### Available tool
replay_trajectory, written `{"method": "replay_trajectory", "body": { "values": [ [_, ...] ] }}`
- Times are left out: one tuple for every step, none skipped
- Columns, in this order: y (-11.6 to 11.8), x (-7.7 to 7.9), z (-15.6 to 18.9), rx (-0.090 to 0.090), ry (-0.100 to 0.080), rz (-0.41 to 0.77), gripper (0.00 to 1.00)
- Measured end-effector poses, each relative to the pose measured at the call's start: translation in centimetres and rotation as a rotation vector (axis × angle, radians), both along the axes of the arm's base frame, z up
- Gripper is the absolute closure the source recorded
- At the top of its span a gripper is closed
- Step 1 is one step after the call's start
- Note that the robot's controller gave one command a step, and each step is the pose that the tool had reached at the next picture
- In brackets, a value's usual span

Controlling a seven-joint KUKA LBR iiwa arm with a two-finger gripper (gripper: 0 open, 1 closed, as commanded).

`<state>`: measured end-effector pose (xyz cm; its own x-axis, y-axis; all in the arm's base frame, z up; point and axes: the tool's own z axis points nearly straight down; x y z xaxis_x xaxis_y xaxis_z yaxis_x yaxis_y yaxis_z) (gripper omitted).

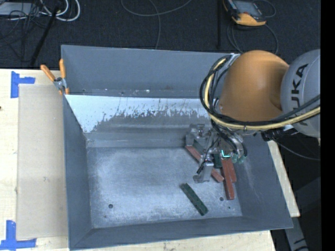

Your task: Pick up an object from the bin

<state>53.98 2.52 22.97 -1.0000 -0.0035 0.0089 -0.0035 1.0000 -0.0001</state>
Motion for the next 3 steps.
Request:
{"method": "replay_trajectory", "body": {
  "values": [
    [-5.4,-4.2,-10.2,-0.001,0.002,-0.016,0.0],
    [-3.7,-6.3,-15.3,0.0,-0.031,0.239,0.0],
    [-9.0,0.9,-15.9,-0.001,-0.015,0.195,0.0]
  ]
}}
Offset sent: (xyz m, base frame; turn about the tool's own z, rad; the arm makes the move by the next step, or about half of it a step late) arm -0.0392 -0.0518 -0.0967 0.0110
